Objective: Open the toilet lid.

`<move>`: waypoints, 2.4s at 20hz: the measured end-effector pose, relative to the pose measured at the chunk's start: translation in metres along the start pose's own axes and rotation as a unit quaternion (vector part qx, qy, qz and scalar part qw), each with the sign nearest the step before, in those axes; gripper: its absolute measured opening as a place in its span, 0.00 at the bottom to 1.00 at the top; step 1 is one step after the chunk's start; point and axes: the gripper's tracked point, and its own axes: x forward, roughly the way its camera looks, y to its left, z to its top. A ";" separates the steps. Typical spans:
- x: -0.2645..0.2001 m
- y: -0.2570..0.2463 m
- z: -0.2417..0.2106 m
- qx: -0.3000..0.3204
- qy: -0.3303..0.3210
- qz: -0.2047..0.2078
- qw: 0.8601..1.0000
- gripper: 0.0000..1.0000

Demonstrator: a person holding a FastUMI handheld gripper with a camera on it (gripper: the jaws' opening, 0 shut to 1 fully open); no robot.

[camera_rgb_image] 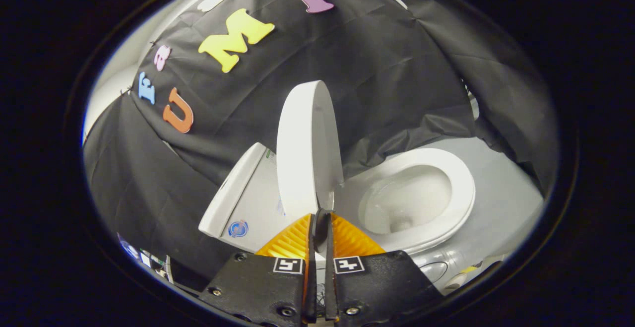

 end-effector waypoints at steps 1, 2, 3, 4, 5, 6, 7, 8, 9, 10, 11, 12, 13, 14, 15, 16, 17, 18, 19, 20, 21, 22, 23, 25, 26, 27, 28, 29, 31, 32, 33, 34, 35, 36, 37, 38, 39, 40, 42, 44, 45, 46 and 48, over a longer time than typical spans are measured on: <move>0.000 0.006 -0.002 -0.006 0.000 0.001 1.000 0.10; 0.000 0.012 -0.003 -0.010 0.001 0.002 1.000 0.10; 0.001 0.015 -0.003 -0.016 0.001 0.004 1.000 0.10; 0.002 0.019 -0.003 -0.018 0.001 0.005 1.000 0.10; 0.003 0.025 -0.004 -0.027 0.002 0.006 1.000 0.09; 0.004 0.028 -0.005 -0.031 0.003 0.006 0.999 0.10; 0.004 0.032 -0.007 -0.037 0.005 0.007 0.999 0.10; 0.006 0.036 -0.006 -0.039 0.005 0.007 0.999 0.10; 0.007 0.041 -0.006 -0.043 0.007 0.008 0.999 0.10; 0.010 0.045 -0.005 -0.047 0.007 0.009 0.999 0.10; 0.010 0.050 -0.008 -0.053 0.008 0.010 0.999 0.10; 0.011 0.053 -0.008 -0.057 0.009 0.010 0.998 0.10; 0.011 0.056 -0.010 -0.063 0.010 0.011 0.998 0.10; 0.013 0.059 -0.011 -0.068 0.011 0.011 0.998 0.10; 0.013 0.062 -0.012 -0.073 0.012 0.011 0.997 0.10; 0.014 0.065 -0.012 -0.077 0.013 0.012 0.997 0.10; 0.016 0.068 -0.014 -0.078 0.014 0.012 0.997 0.10; 0.016 0.071 -0.014 -0.080 0.015 0.013 0.997 0.10; 0.018 0.073 -0.015 -0.080 0.016 0.014 0.997 0.10; 0.019 0.076 -0.016 -0.086 0.017 0.015 0.996 0.10; 0.020 0.079 -0.018 -0.090 0.018 0.016 0.996 0.10; 0.021 0.082 -0.019 -0.096 0.019 0.016 0.995 0.10; 0.023 0.087 -0.021 -0.102 0.019 0.015 0.995 0.10; 0.026 0.094 -0.024 -0.109 0.021 0.018 0.994 0.10; 0.028 0.097 -0.025 -0.112 0.023 0.019 0.993 0.10; 0.029 0.101 -0.027 -0.119 0.023 0.019 0.992 0.10; 0.031 0.105 -0.028 -0.123 0.024 0.019 0.992 0.10; 0.033 0.108 -0.031 -0.126 0.025 0.019 0.992 0.10; 0.036 0.115 -0.034 -0.131 0.028 0.021 0.991 0.10; 0.038 0.119 -0.036 -0.136 0.029 0.021 0.990 0.10; 0.040 0.123 -0.039 -0.142 0.031 0.020 0.989 0.10; 0.042 0.126 -0.041 -0.148 0.032 0.020 0.988 0.10; 0.043 0.129 -0.044 -0.154 0.034 0.020 0.987 0.10; 0.046 0.133 -0.048 -0.162 0.035 0.021 0.986 0.10; 0.048 0.136 -0.050 -0.166 0.037 0.022 0.985 0.10; 0.051 0.140 -0.052 -0.171 0.039 0.023 0.984 0.10; 0.052 0.144 -0.054 -0.175 0.041 0.024 0.983 0.10; 0.055 0.147 -0.058 -0.181 0.043 0.025 0.982 0.10; 0.059 0.153 -0.061 -0.193 0.046 0.025 0.980 0.10; 0.063 0.157 -0.064 -0.197 0.049 0.026 0.979 0.10; 0.065 0.159 -0.066 -0.198 0.050 0.026 0.979 0.10; 0.067 0.160 -0.067 -0.203 0.050 0.026 0.977 0.10; 0.068 0.165 -0.072 -0.213 0.051 0.023 0.975 0.10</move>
